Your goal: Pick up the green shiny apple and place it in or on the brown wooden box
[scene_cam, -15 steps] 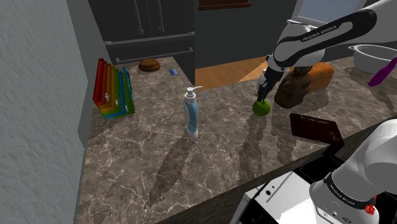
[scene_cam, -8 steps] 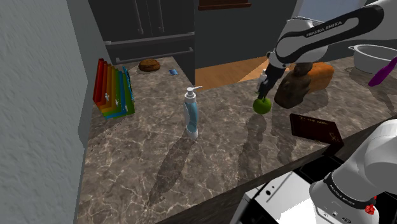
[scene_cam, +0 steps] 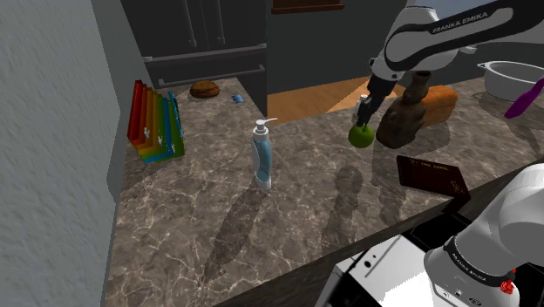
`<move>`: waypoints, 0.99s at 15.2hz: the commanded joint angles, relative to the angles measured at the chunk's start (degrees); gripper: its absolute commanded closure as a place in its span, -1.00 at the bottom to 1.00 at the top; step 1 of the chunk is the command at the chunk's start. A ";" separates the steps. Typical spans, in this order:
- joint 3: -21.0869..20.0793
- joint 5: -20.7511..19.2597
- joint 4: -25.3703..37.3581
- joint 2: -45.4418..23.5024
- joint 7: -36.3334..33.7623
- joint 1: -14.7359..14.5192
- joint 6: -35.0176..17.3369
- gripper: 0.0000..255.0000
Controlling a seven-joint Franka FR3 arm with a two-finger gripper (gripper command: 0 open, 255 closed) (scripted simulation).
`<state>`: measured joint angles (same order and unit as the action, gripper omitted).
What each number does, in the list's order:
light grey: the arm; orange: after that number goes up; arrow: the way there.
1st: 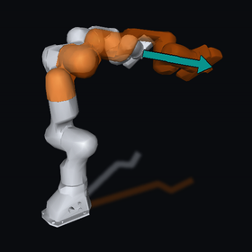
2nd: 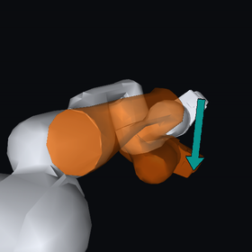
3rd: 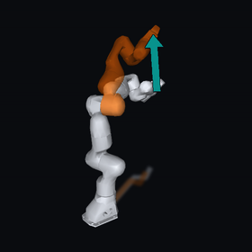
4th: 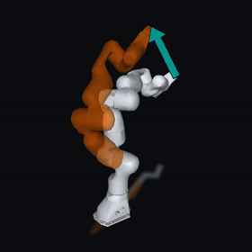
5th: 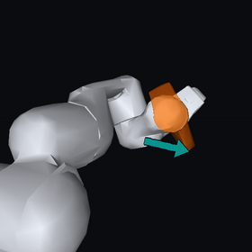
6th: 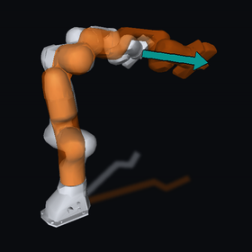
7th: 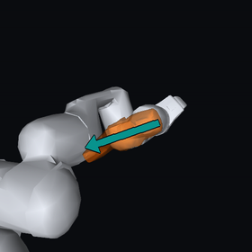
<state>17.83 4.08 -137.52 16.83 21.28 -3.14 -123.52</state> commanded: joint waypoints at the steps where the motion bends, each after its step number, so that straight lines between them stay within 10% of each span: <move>1: -0.16 -0.25 1.12 0.64 -0.39 0.06 1.73 1.00; 15: -1.07 -1.21 9.45 3.54 -2.37 0.20 12.75 1.00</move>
<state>16.84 2.88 -128.76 20.26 19.06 -2.92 -111.55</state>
